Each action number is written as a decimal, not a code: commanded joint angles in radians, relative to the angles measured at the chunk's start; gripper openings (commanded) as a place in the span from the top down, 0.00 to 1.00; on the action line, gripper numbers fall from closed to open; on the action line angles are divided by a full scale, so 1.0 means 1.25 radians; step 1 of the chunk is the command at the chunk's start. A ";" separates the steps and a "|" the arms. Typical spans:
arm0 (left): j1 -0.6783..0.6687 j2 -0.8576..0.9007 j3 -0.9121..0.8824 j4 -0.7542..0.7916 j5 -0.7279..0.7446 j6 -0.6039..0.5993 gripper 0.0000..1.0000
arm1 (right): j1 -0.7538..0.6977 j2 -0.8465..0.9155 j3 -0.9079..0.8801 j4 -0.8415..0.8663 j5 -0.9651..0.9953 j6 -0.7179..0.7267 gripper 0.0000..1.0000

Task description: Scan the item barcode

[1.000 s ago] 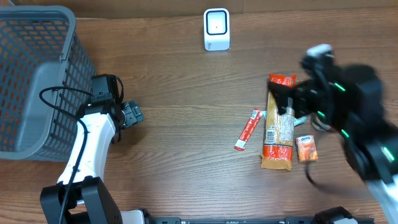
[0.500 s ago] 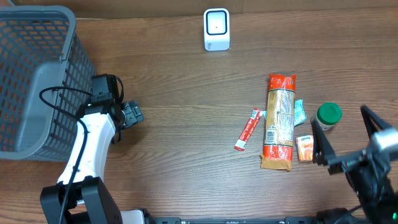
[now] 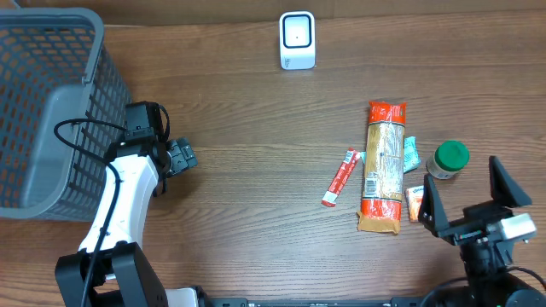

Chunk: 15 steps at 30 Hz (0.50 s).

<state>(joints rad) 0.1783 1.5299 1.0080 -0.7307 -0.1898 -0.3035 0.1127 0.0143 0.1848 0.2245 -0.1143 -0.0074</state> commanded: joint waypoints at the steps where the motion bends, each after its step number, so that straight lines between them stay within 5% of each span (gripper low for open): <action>1: -0.002 -0.003 0.014 0.002 0.005 0.007 0.00 | -0.003 -0.009 -0.064 0.045 0.048 0.092 0.00; 8: -0.002 -0.003 0.014 0.002 0.005 0.007 0.00 | -0.003 -0.009 -0.143 0.044 0.066 0.114 0.00; 15: -0.002 -0.003 0.014 0.002 0.005 0.007 0.00 | -0.003 -0.009 -0.142 -0.153 0.064 0.135 0.00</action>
<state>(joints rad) 0.1783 1.5299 1.0080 -0.7311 -0.1898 -0.3035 0.1120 0.0120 0.0185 0.0948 -0.0437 0.1352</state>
